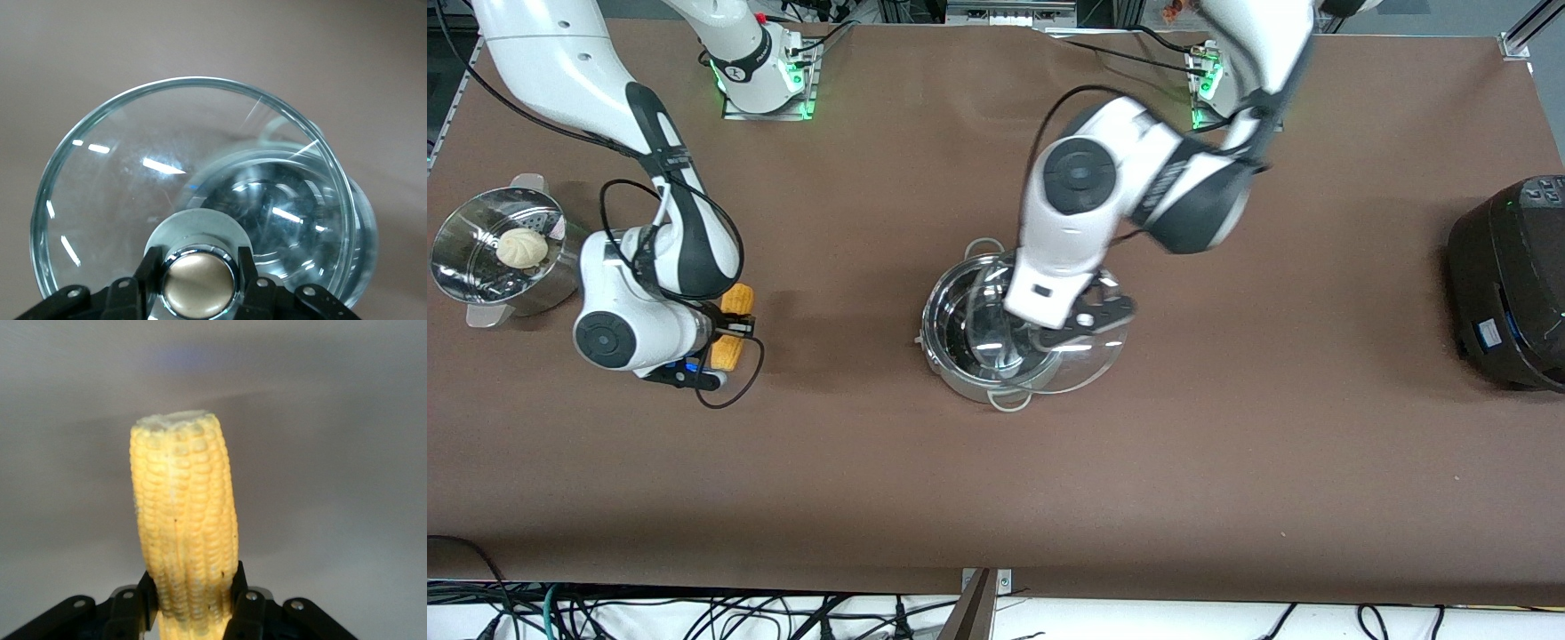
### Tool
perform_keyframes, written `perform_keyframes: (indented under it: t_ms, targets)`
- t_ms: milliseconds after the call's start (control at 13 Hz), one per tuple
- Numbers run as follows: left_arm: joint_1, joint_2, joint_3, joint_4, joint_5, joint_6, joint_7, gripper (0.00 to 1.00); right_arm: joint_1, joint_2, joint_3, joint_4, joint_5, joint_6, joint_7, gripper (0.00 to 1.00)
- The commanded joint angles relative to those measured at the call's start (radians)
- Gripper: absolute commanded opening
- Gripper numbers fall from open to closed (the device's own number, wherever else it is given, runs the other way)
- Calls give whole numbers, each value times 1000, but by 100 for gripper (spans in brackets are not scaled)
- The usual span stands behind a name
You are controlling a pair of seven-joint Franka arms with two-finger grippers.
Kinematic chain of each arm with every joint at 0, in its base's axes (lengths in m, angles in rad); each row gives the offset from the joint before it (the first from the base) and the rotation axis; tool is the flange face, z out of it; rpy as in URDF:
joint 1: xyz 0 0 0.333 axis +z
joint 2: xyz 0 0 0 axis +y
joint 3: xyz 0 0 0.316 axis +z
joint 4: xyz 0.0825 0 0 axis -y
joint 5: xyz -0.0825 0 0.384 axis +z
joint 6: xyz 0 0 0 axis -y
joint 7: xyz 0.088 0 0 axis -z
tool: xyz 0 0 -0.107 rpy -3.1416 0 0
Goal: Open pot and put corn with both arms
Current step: 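Lift the glass lid off with the left gripper while the right gripper lifts the corn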
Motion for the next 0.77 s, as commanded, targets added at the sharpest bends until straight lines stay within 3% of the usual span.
perform_keyframes:
  t_ms: [0, 308, 538, 692]
  targets:
    - [162, -264, 1, -299, -67, -43, 340, 0, 12, -11, 3, 127, -2, -123, 4, 9]
    - [344, -502, 83, -681, -70, 17, 725, 0, 119, -11, 12, 252, 1, -150, 22, 9]
    - [370, -537, 214, -942, -69, 249, 960, 0, 242, 22, 26, 377, 7, -134, 114, 8]
    - [375, -526, 230, -1088, -70, 476, 1011, 0, 268, 20, 49, 405, 98, -134, 151, 8]
